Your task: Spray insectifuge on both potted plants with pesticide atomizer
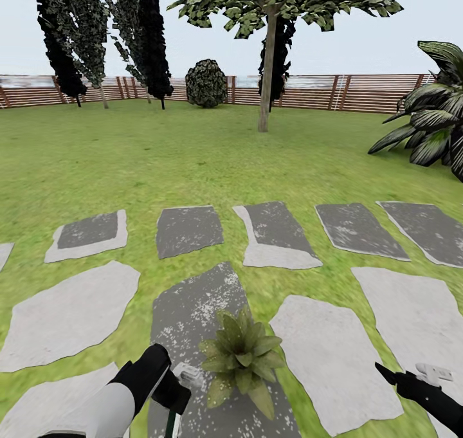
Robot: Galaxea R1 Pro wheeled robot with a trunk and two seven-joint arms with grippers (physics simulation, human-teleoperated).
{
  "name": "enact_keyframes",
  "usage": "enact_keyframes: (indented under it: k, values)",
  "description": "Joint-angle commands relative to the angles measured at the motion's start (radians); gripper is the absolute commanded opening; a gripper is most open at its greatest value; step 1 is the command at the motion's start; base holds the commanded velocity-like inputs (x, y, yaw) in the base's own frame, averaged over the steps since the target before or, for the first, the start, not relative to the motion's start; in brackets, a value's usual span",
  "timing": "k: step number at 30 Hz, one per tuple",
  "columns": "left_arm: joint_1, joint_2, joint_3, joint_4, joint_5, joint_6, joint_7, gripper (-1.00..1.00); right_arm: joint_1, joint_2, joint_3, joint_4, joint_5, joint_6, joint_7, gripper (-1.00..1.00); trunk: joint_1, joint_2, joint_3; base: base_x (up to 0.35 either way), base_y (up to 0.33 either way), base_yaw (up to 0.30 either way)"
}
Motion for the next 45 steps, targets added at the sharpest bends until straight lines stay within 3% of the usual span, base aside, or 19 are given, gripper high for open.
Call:
enact_keyframes:
  k: [1,4,12,18,22,36,45]
  values:
    - [0.000,0.000,-0.001,-0.013,-0.010,0.003,-0.009,-1.00,-0.002,0.001,-0.006,-0.002,0.005,0.004,0.007,1.00,0.000,0.000,-0.001,0.000,0.000,0.000]
    - [0.000,-0.002,-0.002,-0.056,-0.009,0.004,-0.009,-1.00,-0.002,0.001,-0.006,-0.001,0.005,0.004,0.007,1.00,0.000,0.000,-0.001,0.000,0.000,0.000]
    - [0.000,-0.002,-0.005,-0.056,-0.009,0.004,-0.009,-1.00,-0.002,0.000,-0.006,-0.002,0.005,0.004,0.007,1.00,0.000,0.000,-0.001,0.000,0.000,0.000]
    - [0.000,-0.001,-0.005,0.055,-0.012,0.001,-0.005,-1.00,-0.002,0.001,-0.006,-0.002,0.005,0.005,0.007,1.00,0.000,0.000,-0.001,0.000,0.000,0.130]
    - [0.000,-0.001,-0.005,0.078,-0.012,0.001,-0.004,-1.00,-0.002,0.001,-0.006,-0.002,0.005,0.004,0.007,1.00,0.000,0.000,-0.001,0.000,-0.023,0.248]
    - [0.000,-0.006,-0.007,0.081,-0.013,-0.001,-0.004,-1.00,-0.002,0.005,-0.007,-0.001,0.005,0.004,0.007,1.00,0.000,0.000,-0.001,0.000,-0.301,0.080]
    - [0.000,-0.006,-0.007,0.081,-0.013,-0.001,-0.006,-1.00,-0.002,0.004,-0.007,-0.001,0.004,0.004,0.007,1.00,0.000,0.000,-0.001,0.000,-0.323,0.250]
